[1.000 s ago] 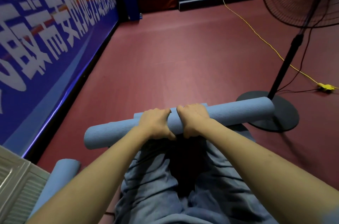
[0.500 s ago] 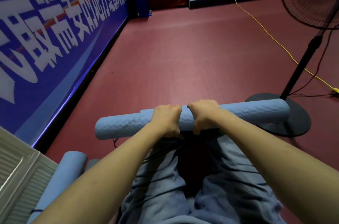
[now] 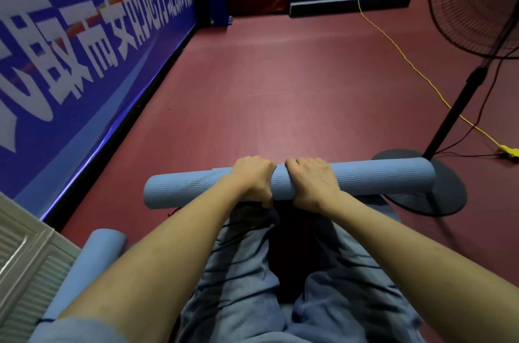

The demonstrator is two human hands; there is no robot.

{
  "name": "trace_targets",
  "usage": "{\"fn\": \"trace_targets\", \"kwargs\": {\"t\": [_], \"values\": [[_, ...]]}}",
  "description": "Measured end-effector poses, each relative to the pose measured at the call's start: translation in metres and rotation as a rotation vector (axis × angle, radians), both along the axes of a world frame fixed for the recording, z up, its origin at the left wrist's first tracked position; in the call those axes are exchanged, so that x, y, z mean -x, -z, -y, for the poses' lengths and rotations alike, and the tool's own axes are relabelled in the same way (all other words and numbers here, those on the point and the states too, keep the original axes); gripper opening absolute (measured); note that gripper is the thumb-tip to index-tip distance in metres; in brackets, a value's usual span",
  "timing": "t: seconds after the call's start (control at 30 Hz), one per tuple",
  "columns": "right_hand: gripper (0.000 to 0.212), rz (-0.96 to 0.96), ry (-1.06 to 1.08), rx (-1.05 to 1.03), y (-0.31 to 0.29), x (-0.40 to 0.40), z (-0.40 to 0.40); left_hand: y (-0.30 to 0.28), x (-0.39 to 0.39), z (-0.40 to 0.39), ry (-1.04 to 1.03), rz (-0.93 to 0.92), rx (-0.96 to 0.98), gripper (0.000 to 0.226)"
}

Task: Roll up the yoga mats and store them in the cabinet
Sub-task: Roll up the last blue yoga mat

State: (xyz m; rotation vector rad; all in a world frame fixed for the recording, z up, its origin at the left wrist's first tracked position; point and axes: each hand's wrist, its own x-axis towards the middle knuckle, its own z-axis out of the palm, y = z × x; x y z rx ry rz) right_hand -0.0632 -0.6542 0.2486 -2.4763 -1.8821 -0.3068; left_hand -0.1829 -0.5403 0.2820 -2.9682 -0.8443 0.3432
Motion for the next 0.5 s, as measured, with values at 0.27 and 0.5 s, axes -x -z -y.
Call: {"fn": "trace_targets", "kwargs": {"t": [0.27, 0.5], "values": [[0.056, -0.013, -0.024, 0.12, -0.031, 0.039, 0.044, -0.011, 0.042, 0.05, 0.031, 0.012, -0.036, 0.054], [0.049, -0.106, -0.131, 0.066, -0.019, 0.095, 0.135, -0.004, 0.105, 0.138, 0.095, -0.006, -0.018, 0.044]]}}
